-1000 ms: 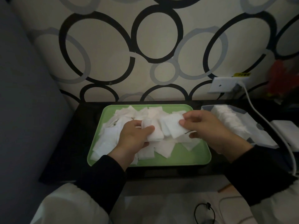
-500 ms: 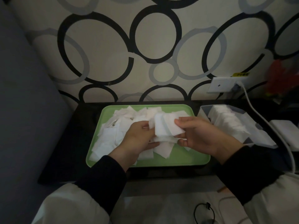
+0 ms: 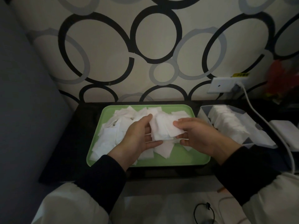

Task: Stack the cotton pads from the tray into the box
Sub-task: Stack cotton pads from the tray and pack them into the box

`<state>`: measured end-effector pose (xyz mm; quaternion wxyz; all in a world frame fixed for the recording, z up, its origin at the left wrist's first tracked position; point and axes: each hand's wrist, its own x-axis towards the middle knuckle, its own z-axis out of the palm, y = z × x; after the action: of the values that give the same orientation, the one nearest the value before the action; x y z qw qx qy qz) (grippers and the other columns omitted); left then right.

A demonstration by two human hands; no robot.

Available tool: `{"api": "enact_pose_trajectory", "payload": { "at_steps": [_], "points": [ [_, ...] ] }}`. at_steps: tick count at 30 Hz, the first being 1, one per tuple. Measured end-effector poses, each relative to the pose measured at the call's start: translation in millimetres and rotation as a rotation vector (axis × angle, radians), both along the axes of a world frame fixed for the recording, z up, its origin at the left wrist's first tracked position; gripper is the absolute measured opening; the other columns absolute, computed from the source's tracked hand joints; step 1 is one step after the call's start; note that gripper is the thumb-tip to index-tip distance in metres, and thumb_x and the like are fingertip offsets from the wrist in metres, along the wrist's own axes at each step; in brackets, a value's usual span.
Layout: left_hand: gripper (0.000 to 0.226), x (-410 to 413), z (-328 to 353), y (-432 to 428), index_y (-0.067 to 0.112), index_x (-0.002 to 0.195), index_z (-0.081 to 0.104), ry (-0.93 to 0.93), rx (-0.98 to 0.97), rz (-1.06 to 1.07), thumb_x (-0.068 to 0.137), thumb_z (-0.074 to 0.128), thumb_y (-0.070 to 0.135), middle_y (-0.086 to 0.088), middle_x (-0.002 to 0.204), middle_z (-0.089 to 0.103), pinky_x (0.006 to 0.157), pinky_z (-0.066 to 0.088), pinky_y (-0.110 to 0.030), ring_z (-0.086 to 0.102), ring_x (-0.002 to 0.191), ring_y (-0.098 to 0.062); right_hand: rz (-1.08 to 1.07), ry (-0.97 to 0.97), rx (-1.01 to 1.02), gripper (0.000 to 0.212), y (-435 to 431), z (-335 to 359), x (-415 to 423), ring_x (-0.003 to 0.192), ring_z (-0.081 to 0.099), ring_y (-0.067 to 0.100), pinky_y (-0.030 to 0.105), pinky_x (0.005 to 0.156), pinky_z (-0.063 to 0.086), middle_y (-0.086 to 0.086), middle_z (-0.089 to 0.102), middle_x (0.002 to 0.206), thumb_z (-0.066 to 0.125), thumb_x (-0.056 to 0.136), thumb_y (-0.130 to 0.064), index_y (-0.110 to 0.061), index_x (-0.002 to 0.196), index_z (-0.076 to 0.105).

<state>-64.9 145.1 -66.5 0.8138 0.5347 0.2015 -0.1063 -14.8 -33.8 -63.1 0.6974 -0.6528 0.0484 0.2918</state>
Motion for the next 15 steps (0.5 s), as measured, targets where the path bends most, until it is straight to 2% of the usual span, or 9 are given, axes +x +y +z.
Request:
{"api": "enact_pose_trajectory", "payload": {
  "at_steps": [5, 11, 15],
  "points": [
    [0.027, -0.1, -0.5, 2.3, 0.005, 0.124, 0.059, -0.015, -0.004, -0.013, 0.101, 0.053, 0.018, -0.020, 0.121, 0.068, 0.075, 0.063, -0.036, 0.070, 0.104, -0.033, -0.012, -0.020, 0.052, 0.005, -1.9, 3.1, -1.0, 0.066, 0.058, 0.016, 0.028, 0.061, 0.041, 0.001, 0.063, 0.076, 0.066, 0.089, -0.013, -0.016, 0.088, 0.061],
    [0.027, -1.5, 0.3, 4.0, 0.013, 0.120, 0.063, -0.035, -0.014, -0.067, 0.099, 0.057, 0.029, -0.012, 0.112, 0.073, 0.078, 0.061, -0.037, 0.072, 0.100, -0.028, 0.025, -0.068, 0.060, 0.010, 0.7, 4.9, -2.2, 0.067, 0.059, 0.016, 0.028, 0.060, 0.039, 0.000, 0.061, 0.074, 0.065, 0.089, -0.013, -0.018, 0.082, 0.061],
    [0.018, -2.6, -1.2, 3.4, 0.012, 0.111, 0.068, -0.078, 0.025, -0.110, 0.095, 0.063, 0.019, -0.008, 0.107, 0.075, 0.077, 0.060, -0.033, 0.073, 0.097, -0.023, 0.025, -0.088, 0.005, 0.005, 2.8, 1.5, -2.6, 0.069, 0.061, 0.017, 0.028, 0.060, 0.042, 0.005, 0.065, 0.082, 0.068, 0.089, -0.015, -0.018, 0.088, 0.063]
  ]
}}
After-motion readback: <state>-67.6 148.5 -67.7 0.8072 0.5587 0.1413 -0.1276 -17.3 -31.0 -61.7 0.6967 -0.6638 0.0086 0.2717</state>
